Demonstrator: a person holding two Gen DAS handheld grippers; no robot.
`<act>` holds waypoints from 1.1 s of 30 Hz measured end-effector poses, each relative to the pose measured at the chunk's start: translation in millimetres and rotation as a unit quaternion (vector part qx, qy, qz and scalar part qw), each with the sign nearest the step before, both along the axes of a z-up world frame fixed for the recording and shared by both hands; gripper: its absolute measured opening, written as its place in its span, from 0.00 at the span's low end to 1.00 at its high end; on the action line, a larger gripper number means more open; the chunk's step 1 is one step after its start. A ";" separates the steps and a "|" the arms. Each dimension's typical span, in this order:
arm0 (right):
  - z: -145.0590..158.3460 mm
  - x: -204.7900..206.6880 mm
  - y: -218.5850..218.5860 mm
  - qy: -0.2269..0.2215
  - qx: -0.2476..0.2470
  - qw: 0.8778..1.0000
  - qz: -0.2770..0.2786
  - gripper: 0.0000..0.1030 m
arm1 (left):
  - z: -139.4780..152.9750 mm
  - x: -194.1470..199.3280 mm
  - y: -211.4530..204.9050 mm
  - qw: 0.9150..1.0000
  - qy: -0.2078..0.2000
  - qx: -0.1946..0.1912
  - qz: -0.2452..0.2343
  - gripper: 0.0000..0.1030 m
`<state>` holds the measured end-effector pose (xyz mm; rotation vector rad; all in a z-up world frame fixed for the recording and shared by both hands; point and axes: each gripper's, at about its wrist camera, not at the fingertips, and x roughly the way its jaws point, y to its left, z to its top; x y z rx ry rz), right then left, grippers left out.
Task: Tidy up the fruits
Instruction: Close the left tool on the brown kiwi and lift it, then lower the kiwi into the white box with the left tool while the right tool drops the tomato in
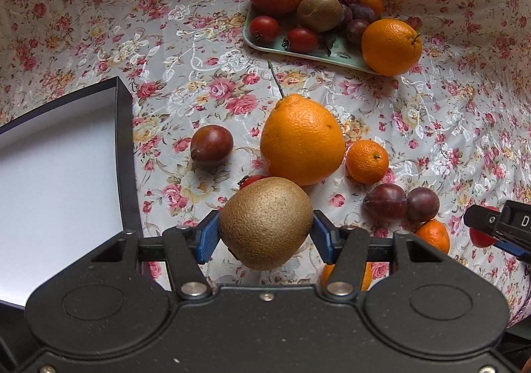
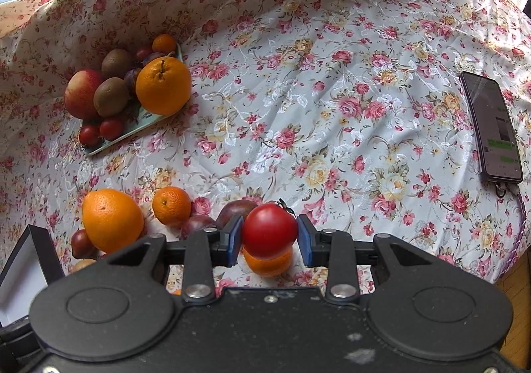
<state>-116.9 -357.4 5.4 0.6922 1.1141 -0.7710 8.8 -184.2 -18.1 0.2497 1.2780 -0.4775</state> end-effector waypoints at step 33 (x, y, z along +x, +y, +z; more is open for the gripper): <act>-5.9 136.4 267.6 -0.066 0.065 0.946 0.312 0.35 | 1.9 71.6 239.4 0.974 -0.023 0.052 0.219 0.59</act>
